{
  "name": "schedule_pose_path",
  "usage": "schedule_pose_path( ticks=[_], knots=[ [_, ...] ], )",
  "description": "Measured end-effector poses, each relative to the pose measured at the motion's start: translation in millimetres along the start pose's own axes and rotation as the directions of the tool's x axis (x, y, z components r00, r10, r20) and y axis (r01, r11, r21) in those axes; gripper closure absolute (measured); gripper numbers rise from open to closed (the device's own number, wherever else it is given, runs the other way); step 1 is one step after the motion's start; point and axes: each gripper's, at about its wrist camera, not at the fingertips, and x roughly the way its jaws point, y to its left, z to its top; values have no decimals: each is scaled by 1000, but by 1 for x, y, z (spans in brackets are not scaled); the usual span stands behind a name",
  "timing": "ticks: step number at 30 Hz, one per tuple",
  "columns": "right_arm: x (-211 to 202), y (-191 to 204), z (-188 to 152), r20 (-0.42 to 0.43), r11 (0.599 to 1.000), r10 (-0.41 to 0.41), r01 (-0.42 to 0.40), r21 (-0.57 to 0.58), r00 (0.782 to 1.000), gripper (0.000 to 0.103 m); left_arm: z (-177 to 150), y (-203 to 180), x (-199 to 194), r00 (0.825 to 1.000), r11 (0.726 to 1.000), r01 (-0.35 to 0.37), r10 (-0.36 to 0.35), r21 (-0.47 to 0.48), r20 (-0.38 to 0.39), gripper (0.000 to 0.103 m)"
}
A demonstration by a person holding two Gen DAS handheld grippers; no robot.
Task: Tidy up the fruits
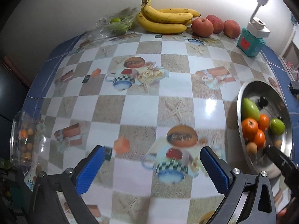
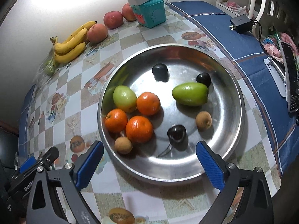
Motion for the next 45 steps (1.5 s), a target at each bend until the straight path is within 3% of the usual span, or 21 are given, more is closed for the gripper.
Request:
schedule_pose_path(
  ticks=[18,24,45],
  knots=[
    [-36,14,-25,70,995,-16,23,-96,997,4,-28,21,-44,996,999,31,-29,-25,88,0],
    [-36,14,-26,74,995,-25,32,-93,997,4,-27,26,-40,996,997,59,-55,-43,75,0],
    [-29,18,-26,49,993,-39,44,-114,998,4,-26,26,-38,996,997,55,-51,-46,78,0]
  ],
)
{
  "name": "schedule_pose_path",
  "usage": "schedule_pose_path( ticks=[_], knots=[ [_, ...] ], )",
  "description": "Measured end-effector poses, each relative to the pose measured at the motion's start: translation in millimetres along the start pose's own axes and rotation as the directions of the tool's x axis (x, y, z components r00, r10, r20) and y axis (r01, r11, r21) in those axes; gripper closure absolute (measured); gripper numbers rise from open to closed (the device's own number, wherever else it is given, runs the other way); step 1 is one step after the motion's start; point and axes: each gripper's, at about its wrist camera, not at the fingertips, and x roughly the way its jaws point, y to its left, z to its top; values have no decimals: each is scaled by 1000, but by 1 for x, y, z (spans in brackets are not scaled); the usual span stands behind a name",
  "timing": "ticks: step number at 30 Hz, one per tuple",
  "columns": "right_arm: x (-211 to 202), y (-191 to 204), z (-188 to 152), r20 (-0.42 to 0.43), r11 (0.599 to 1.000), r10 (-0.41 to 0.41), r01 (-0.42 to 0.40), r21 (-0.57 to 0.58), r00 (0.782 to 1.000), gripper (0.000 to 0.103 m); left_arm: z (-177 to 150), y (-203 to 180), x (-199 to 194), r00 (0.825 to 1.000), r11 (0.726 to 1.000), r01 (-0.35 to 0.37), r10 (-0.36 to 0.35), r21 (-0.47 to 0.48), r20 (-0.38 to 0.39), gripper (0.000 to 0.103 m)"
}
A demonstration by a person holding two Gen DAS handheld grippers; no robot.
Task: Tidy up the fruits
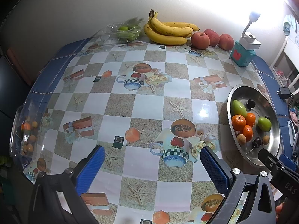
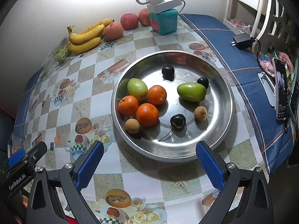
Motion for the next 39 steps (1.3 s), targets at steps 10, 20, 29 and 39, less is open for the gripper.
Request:
schedule_pose_path(
  ticks=[10,20,29,39],
  knots=[
    [2,0,0,-10,1000,2,-2,-1,1000,4,0,1,1,1000,1000,3,-3,1,-2,0],
    [4,1,0,-16,1000,3,-3,-3,1000,4,0,2,2,1000,1000,3,-3,2,-4,0],
    [5,1,0,-19,1000,3,-3,-2,1000,4,0,2,2,1000,1000,3,-3,1,-4,0],
    [6,1,0,-20,1000,2,-2,-2,1000,4,0,2,2,1000,1000,2,-2,-1,-3,0]
  ],
)
